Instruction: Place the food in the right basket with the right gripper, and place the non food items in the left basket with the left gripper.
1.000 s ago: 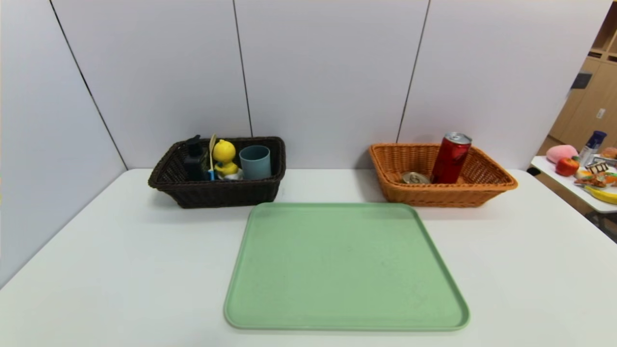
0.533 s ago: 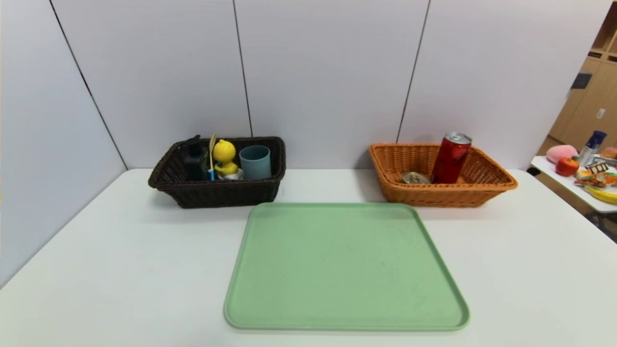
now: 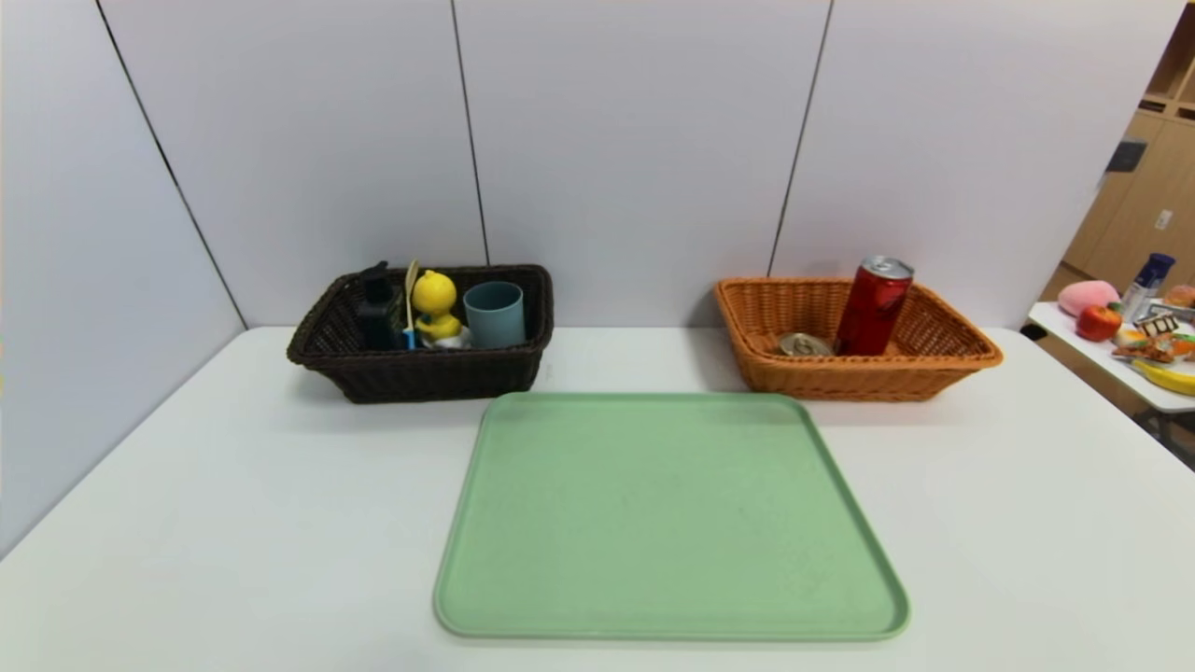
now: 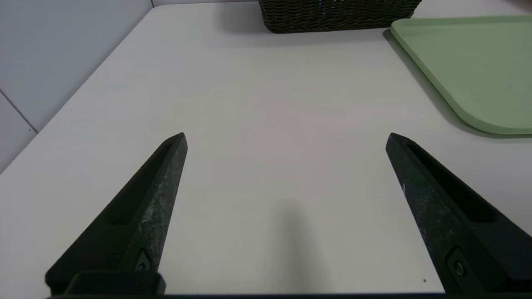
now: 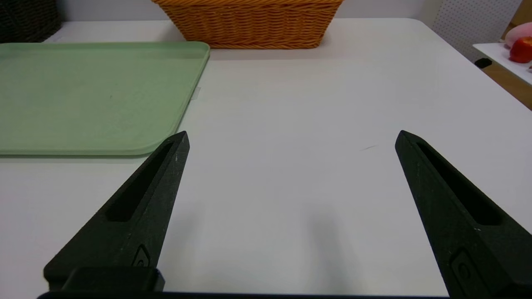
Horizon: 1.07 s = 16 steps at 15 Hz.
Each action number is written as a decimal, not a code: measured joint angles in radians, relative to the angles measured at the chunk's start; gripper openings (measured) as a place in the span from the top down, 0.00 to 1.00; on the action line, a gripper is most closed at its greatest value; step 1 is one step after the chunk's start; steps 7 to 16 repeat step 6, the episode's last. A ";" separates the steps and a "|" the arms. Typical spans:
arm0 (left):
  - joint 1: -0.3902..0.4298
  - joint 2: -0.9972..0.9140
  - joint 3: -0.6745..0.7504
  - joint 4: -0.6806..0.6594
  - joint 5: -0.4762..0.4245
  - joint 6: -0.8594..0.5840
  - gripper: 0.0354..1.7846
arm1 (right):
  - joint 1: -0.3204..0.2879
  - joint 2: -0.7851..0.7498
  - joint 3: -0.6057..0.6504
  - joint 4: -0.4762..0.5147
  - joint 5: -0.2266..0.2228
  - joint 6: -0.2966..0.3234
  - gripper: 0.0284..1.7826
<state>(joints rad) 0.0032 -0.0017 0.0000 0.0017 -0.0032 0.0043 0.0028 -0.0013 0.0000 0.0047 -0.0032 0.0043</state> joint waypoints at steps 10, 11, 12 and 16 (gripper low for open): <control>0.000 0.000 0.000 0.000 0.000 -0.003 0.06 | 0.000 0.000 0.000 -0.001 0.000 -0.001 0.04; 0.000 0.000 0.000 0.000 0.000 -0.003 0.06 | 0.000 0.000 0.000 -0.001 0.000 -0.001 0.04; 0.000 0.000 0.000 0.000 0.000 -0.003 0.06 | 0.000 0.000 0.000 -0.001 0.000 -0.001 0.04; 0.000 0.000 0.000 0.000 0.000 -0.003 0.06 | 0.000 0.000 0.000 -0.001 0.000 -0.001 0.04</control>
